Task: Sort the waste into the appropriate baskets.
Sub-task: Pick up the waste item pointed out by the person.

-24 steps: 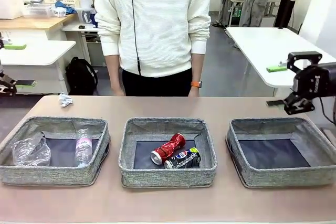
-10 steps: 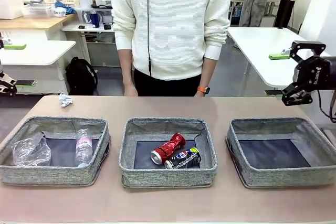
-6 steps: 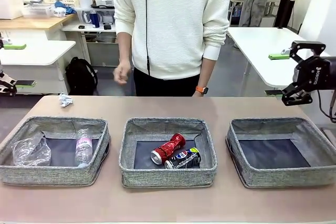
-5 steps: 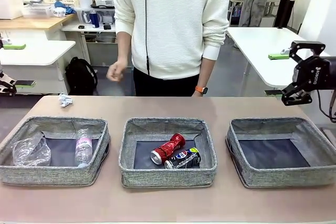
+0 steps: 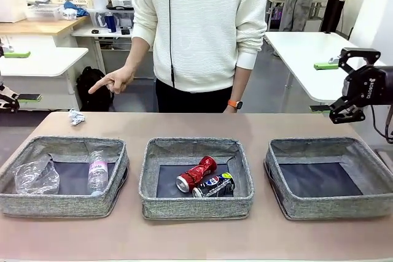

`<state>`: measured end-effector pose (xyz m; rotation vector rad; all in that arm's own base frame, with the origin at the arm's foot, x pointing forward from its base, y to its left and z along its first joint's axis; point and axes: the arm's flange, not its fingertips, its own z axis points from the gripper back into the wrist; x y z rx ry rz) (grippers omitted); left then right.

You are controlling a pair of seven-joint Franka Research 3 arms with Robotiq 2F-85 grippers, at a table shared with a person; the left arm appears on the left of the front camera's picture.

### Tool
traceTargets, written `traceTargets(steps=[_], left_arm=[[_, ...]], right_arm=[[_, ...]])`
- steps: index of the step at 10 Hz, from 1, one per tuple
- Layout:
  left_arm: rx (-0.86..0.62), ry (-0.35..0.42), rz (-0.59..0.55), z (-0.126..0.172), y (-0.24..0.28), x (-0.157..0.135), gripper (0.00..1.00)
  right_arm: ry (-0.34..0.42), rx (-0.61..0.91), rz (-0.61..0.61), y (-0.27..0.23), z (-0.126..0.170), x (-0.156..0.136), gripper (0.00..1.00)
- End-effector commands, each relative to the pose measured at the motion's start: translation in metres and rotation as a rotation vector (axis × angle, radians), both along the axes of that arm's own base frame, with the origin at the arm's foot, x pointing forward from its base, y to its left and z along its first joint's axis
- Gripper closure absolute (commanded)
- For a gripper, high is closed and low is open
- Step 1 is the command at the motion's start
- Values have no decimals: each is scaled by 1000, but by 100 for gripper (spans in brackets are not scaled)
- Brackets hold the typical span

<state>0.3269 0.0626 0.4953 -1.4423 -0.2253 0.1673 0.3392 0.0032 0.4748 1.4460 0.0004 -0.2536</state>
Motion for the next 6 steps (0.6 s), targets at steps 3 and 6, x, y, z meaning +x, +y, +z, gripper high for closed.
traceTargets(steps=[3,6], left_arm=[[-12,-6,-3,2,-1,-1,0],[0,0,0,0,0,0,0]], right_arm=[[-11,13,-4,0,1,0,0],[-11,13,-4,0,1,0,0]])
